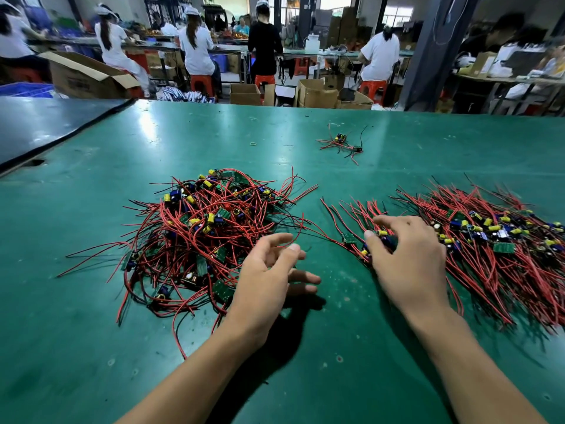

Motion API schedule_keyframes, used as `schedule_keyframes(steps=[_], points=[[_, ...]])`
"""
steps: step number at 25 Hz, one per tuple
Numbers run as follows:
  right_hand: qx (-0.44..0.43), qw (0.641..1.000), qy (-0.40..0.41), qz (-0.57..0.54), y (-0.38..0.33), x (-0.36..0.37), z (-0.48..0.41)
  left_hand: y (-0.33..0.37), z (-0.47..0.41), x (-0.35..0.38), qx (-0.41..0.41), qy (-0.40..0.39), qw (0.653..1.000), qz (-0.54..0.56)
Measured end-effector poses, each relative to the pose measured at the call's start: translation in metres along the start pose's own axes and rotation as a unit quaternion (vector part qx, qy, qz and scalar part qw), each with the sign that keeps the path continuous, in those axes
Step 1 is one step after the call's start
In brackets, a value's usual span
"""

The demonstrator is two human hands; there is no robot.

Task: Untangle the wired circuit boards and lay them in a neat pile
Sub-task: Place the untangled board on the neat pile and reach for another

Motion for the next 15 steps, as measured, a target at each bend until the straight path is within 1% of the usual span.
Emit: schedule_keyframes(steps=[1,3,5,6,9,12,15], points=[[-0.04,0.999,-0.024,-0.021,-0.008,0.005,0.004,0.002,0.0,-0.004,0.026,0.037,0.999,-0.014],[-0.095,0.988,-0.11,-0.045,-0.021,0.02,0.016,0.006,-0.003,-0.012,0.063,0.096,0.993,-0.015],[-0.104,0.975,-0.189,-0.048,-0.025,0.034,0.027,0.007,-0.006,-0.019,0.076,0.129,0.989,-0.002],[-0.102,0.971,-0.212,-0.049,-0.025,0.039,0.031,0.006,-0.008,-0.022,0.073,0.136,0.988,0.005],[-0.084,0.964,-0.239,-0.075,-0.021,0.046,0.035,0.004,-0.011,-0.027,0.066,0.15,0.986,0.0],[-0.062,0.965,-0.231,-0.107,-0.017,0.047,0.033,0.004,-0.012,-0.032,0.076,0.179,0.981,-0.001],[-0.055,0.966,-0.223,-0.117,-0.016,0.049,0.032,0.002,-0.016,-0.035,0.061,0.176,0.982,-0.016]])
Point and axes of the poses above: each hand's wrist, its own z-axis away from the middle knuckle, its own x-axis out of the palm, y = z × x, the point moved 3 cm from there along -z, towards the middle knuckle, and after that the axes turned 12 degrees about -z, right-handed, at the moved point
